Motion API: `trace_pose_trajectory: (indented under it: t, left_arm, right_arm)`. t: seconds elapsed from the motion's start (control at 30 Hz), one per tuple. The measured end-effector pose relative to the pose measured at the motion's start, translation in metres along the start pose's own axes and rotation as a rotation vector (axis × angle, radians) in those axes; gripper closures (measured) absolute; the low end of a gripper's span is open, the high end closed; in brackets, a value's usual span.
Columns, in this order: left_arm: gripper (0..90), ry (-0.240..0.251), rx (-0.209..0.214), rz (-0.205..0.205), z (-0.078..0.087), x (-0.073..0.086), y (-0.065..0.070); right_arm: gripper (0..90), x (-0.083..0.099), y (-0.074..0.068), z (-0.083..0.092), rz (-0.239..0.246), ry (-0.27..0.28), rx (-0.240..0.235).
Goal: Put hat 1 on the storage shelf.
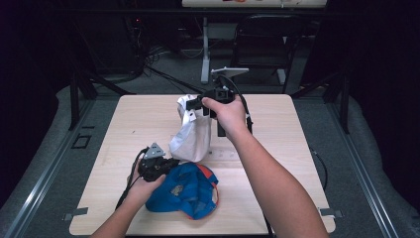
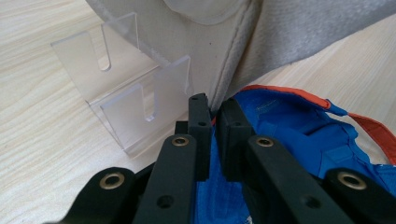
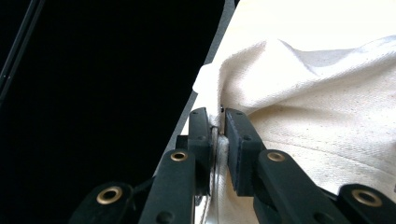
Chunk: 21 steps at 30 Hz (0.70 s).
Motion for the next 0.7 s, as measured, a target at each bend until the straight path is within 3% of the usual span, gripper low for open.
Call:
trace_pose_trajectory:
  t: [0.17,0.37,0.53,0.7]
  left_arm:
    - [82.1,0.0,-0.007,-0.022,0.002,-0.002,0.002]
    - [68.5,0.046,-0.042,-0.058,0.017,-0.004,0.007]
    - [58.2,0.061,-0.061,-0.053,0.029,-0.001,0.006]
    - [55.9,0.051,-0.1,-0.045,0.047,0.011,0.001]
  right_arm:
    - [76.1,-0.002,0.0,0.009,0.006,0.024,-0.013]
    - [70.7,0.001,0.0,0.031,0.072,0.063,0.001]
    - [69.3,0.011,0.001,0.049,0.121,0.075,0.019]
    - [68.0,0.028,0.009,0.059,0.171,0.087,0.062]
Point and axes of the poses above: each handheld gripper's, and its own axes: z roughly backward along the jaws, x roughly out of its underside, y roughly to its right, the point moved 1 cm from there along -z, roughly forward along the jaws, and after that the axes turned 7 degrees about y, right-handed, at the moved point
